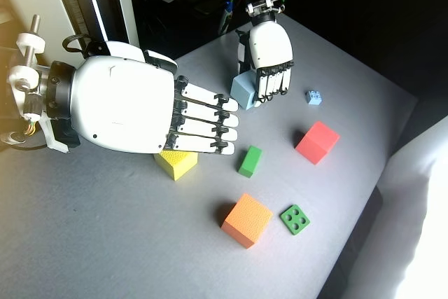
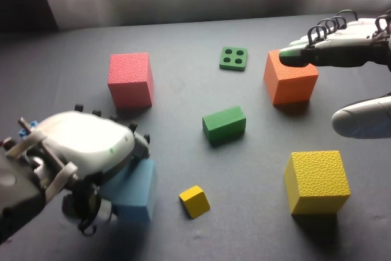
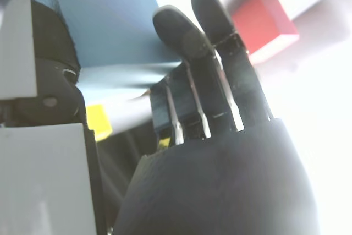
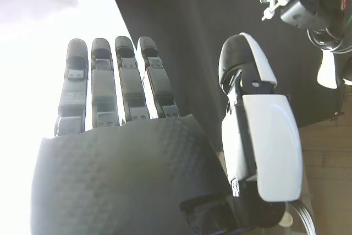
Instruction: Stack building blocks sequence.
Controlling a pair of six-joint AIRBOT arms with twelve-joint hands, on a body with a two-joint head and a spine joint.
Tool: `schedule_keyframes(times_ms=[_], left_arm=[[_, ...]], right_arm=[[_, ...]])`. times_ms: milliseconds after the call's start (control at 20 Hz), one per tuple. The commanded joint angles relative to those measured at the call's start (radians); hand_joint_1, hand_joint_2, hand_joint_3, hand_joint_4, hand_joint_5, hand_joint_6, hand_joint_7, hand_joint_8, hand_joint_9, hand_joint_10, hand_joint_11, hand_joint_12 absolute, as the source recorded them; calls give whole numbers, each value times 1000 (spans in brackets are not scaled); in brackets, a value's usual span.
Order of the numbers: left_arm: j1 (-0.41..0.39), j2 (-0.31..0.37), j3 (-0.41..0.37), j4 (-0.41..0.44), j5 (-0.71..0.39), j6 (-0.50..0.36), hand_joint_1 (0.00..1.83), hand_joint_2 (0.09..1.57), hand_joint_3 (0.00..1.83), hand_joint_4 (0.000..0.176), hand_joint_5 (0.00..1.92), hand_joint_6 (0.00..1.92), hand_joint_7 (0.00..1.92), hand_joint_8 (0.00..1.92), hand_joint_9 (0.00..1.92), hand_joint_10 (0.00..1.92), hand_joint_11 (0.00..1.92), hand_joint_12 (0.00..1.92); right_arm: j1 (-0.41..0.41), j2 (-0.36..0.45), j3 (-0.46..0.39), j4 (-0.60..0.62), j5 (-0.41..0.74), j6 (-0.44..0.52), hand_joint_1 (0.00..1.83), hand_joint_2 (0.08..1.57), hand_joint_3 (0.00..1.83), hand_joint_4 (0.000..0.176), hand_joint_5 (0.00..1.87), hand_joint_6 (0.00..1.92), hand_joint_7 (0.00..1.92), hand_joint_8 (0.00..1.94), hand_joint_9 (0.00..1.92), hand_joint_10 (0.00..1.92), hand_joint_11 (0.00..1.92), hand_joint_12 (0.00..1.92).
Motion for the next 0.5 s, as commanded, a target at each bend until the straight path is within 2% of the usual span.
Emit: schedule_keyframes(times_ms=[0, 250, 300, 400, 450], left_arm=[[-17, 11, -1, 29, -42, 16, 1256, 1125, 0, 0, 1093, 620, 880, 1344, 753, 1026, 553, 1245], [-89, 8, 18, 8, -26, 44, 1237, 1139, 2, 0, 1010, 772, 887, 1322, 736, 1026, 524, 1279], [-99, 7, 26, 6, -17, 45, 1339, 1150, 0, 0, 1035, 673, 882, 1321, 736, 1352, 534, 1299], [-146, 2, 54, -28, 33, 90, 1353, 1183, 1, 0, 951, 798, 816, 1396, 677, 1476, 494, 1340], [-162, 1, 63, -34, 45, 101, 1357, 1173, 0, 0, 949, 820, 843, 1342, 701, 1453, 503, 1330]], right_arm=[[14, 11, -3, 42, 87, 4, 256, 1233, 1, 0, 172, 5, 132, 4, 112, 4, 0, 276], [14, 11, -3, 42, 87, 4, 216, 1234, 0, 0, 144, 0, 115, 0, 99, 0, 0, 256], [14, 11, -3, 42, 87, 4, 226, 1231, 0, 0, 147, 1, 120, 1, 105, 2, 0, 277], [14, 11, -3, 42, 87, 4, 195, 1232, 0, 0, 162, 1, 142, 2, 132, 4, 0, 330], [15, 11, -3, 42, 87, 6, 225, 1230, 0, 0, 161, 0, 140, 1, 129, 2, 0, 321]])
